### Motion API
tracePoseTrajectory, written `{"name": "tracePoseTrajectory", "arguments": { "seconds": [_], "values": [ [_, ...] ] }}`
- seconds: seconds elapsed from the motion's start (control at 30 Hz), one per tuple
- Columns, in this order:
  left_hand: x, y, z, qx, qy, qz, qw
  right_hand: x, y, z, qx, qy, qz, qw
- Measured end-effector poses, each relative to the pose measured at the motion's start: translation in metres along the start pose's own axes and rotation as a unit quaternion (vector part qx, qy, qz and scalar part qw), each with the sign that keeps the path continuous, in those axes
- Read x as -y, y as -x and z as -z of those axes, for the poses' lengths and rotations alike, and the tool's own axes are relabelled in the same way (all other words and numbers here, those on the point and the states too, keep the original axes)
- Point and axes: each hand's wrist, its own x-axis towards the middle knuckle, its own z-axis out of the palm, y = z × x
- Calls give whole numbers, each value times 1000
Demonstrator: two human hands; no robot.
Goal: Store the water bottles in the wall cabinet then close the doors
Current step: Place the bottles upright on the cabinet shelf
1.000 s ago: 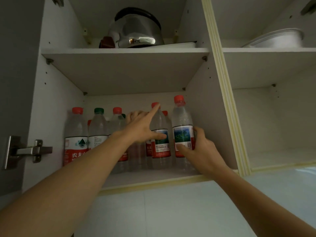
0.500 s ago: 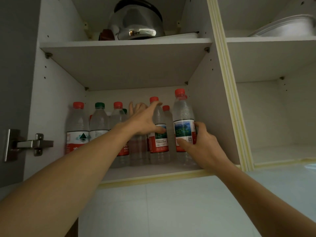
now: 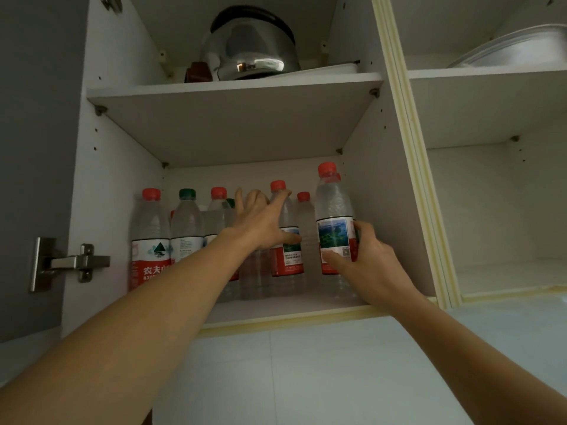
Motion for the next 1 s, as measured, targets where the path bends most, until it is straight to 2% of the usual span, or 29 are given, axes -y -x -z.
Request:
{"name": "tracePoseTrajectory", "arguments": {
  "seconds": [0.2,0.3,0.4,0.43,0.47,0.53,0.63,0.73,0.9,1.0],
  "values": [
    [-5,4,-1,-9,-37,16,999,2,3,2,8,-7,6,1000],
    [-5,7,12,-21,3,28,999,0,3,5,17,-21,11,1000],
    [-15,13,26,-121,186,45,974,-2,1,7,25,-38,23,999],
    [-22,18,29,-116,279,43,952,-2,1,7,30,-45,28,998],
    [-30,24,31,-79,362,36,928,-2,1,7,37,-52,30,997],
    [-47,37,26,-4,447,20,894,0,1,8,57,-64,36,996],
    [-54,48,16,-2,482,18,876,0,0,10,79,-96,35,992],
    [-49,51,16,-5,511,17,859,0,0,14,50,-125,6,991],
    [-35,50,22,6,448,13,894,1,1,13,-12,-74,-17,997],
    [-26,50,25,34,445,35,894,4,-4,9,-5,-37,-46,998]
  ]
}}
